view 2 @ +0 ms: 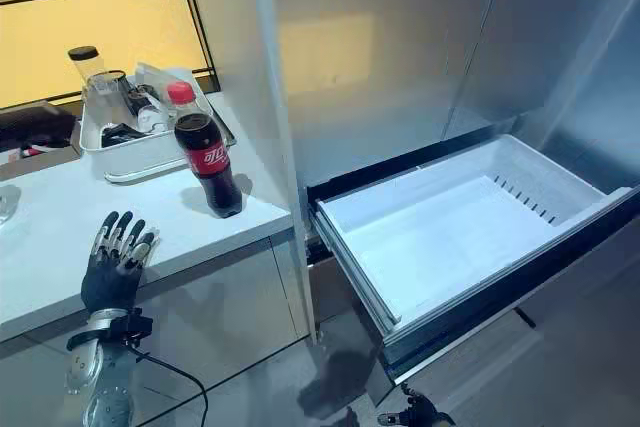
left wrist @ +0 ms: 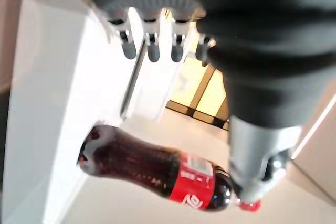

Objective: Take the drinks into the refrigerator

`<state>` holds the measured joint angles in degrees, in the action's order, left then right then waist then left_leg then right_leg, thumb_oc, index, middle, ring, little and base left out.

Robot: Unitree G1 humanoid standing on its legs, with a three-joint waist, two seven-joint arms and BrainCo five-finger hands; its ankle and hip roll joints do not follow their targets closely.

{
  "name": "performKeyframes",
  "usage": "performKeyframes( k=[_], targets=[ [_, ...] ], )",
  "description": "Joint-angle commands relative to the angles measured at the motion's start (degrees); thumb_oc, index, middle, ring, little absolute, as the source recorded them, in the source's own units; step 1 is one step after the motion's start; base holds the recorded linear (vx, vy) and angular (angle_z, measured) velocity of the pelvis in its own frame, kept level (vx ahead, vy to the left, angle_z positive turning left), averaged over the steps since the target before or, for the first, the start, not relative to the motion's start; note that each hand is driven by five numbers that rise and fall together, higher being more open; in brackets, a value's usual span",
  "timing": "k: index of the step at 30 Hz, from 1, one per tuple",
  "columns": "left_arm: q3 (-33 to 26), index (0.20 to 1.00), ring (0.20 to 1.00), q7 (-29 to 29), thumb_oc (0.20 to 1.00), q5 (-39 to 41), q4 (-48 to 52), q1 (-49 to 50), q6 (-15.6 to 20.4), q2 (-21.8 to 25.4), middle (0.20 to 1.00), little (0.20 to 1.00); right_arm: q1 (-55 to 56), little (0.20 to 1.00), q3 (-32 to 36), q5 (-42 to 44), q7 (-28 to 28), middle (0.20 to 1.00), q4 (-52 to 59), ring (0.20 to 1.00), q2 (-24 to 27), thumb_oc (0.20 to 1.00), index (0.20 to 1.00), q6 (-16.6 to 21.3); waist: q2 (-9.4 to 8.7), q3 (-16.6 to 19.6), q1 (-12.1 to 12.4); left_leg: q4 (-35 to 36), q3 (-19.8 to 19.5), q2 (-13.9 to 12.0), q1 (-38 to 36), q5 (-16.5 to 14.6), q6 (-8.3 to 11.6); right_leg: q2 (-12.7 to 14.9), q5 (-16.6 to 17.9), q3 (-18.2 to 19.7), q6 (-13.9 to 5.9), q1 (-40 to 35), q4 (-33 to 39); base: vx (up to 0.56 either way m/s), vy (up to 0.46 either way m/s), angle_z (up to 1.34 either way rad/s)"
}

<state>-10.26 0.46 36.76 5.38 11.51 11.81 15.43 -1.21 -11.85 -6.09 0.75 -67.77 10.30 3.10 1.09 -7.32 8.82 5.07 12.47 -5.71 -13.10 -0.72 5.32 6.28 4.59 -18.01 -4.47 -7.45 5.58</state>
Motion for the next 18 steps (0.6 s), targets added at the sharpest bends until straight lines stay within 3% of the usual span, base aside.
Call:
performKeyframes(
  k=[1, 6, 9, 11, 18],
  targets=[
    [0.41, 1.0, 1.0, 2.23, 1.0, -5.44, -1.76, -6.25, 2.51, 1.85, 1.0, 1.0, -3.79, 1.0, -1.91, 0.01, 0.9, 1.0, -0.54, 1.0, 0.91, 1.0, 1.0, 0.27, -1.89, -1.11, -0.76, -0.07, -0.21, 1.21, 0.18, -2.96, -0.73, 3.92, -3.15, -3.38, -4.06, -4.54, -1.98, 0.04, -0.196, 0.37],
    [2.12, 1.0, 1.0, 7.9, 1.0, -13.04, -4.62, -10.72, 1.86, 1.91, 1.0, 1.0, -3.01, 1.0, -2.64, -0.15, 2.0, 1.0, 1.6, 1.0, 0.08, 1.0, 1.0, -0.03, -1.88, -1.01, -1.84, -0.07, 0.09, 1.05, 0.08, -2.96, -0.62, 3.71, -3.37, -3.31, -4.02, -4.58, -2.11, 0.01, -0.001, 0.0],
    [1.48, 1.0, 1.0, 7.44, 1.0, -12.76, -4.65, -10.75, 2.22, 1.9, 1.0, 1.0, -2.45, 1.0, -2.37, 0.08, 2.48, 1.0, 1.89, 1.0, -0.25, 1.0, 1.0, -0.19, -1.9, -1.13, -2.2, -0.07, 0.25, 1.01, 0.12, -2.93, -0.6, 3.66, -3.41, -3.1, -4.04, -4.41, -2.19, 0.0, 0.0, 0.0],
    [1.67, 1.0, 1.0, 7.0, 1.0, -11.27, -10.73, -12.64, 2.09, 2.02, 1.0, 1.0, -2.24, 1.0, -2.62, 0.15, 2.07, 1.0, 1.3, 1.0, 0.33, 1.0, 1.0, -0.21, -1.8, -1.02, -2.56, -0.07, 0.62, 0.98, -0.06, -3.08, -0.54, 3.61, -3.39, -2.77, -4.08, -4.37, -2.15, 0.02, 0.002, -0.02],
    [2.03, 1.0, 1.0, 10.28, 1.0, -14.45, -14.33, -16.09, 1.4, 3.05, 1.0, 1.0, -0.63, 1.0, -2.8, -0.23, 2.55, 1.0, 3.1, 1.0, 0.56, 1.0, 1.0, -0.13, -1.8, -0.91, -3.94, -0.07, 1.37, 0.93, -0.42, -3.28, -0.44, 3.44, -3.24, -2.3, -4.17, -4.34, -1.99, 0.01, 0.0, -0.01]
  ],
)
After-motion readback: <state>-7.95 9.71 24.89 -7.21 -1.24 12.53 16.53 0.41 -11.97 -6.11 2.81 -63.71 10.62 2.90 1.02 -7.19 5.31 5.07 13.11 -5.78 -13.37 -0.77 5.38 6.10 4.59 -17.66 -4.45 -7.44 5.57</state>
